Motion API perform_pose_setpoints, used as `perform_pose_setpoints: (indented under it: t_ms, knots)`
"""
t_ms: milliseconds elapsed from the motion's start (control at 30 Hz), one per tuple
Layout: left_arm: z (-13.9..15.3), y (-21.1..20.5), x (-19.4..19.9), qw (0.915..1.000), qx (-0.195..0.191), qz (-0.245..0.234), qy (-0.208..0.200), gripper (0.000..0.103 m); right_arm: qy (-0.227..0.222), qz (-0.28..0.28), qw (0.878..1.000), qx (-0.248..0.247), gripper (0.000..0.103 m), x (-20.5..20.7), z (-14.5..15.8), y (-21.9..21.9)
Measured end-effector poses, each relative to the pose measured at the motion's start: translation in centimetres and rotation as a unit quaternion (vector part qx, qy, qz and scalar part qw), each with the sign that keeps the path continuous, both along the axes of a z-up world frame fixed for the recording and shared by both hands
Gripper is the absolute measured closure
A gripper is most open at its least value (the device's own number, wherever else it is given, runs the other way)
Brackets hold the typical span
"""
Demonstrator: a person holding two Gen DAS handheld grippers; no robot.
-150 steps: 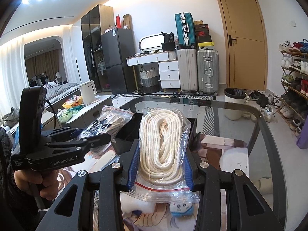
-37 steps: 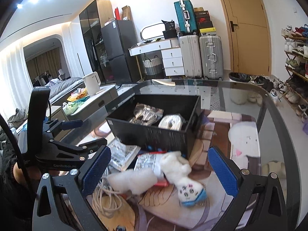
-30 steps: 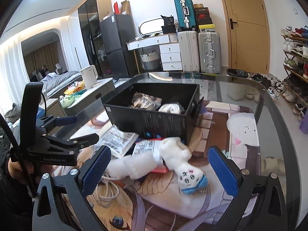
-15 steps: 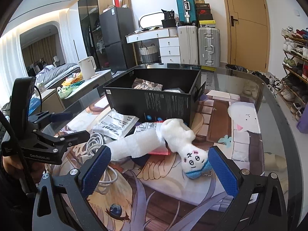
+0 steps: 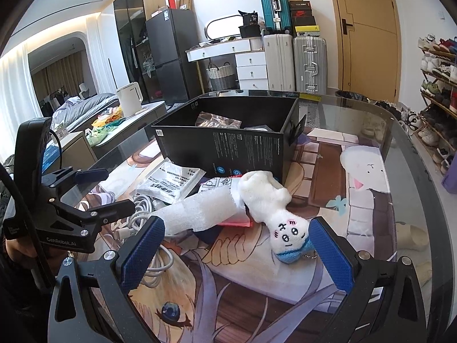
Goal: Organize soft objects
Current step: 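Move the right gripper toward the white plush doll's head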
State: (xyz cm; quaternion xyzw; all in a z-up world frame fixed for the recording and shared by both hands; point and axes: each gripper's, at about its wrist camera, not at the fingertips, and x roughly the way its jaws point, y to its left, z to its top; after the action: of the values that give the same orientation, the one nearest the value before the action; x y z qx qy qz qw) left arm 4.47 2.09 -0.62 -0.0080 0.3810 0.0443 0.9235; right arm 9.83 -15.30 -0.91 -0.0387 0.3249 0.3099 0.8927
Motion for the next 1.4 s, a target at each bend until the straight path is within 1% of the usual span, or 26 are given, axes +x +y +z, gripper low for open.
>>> perform_pose_setpoints:
  t_ms: [267,633,867,1167,1400]
  knots:
    - [-0.2,0.0,0.1,1.0,0.003,-0.001,0.003,0.001,0.005,-0.004,1.0,-0.003,0.001,0.3,-0.2,0.0]
    - [-0.5,-0.2,0.4,0.9998,-0.008,-0.014,0.011,0.001,0.027,-0.03,0.999,-0.031,0.001,1.0,-0.7,0.3]
    - [-0.5,0.0,0.5,0.9997,-0.014,-0.013,0.013,0.001,0.036,-0.033,0.998,-0.042,0.001,1.2,-0.8,0.5]
    - [-0.5,0.1,0.5,0.9998,-0.013,-0.008,0.013,0.001,0.045,-0.034,0.997,-0.053,0.001,1.5,-0.9,0.6]
    - [-0.4,0.6,0.5,0.9997,-0.021,-0.006,0.013,0.001,0.046,-0.043,0.996,-0.064,0.001,1.9,-1.0,0.0]
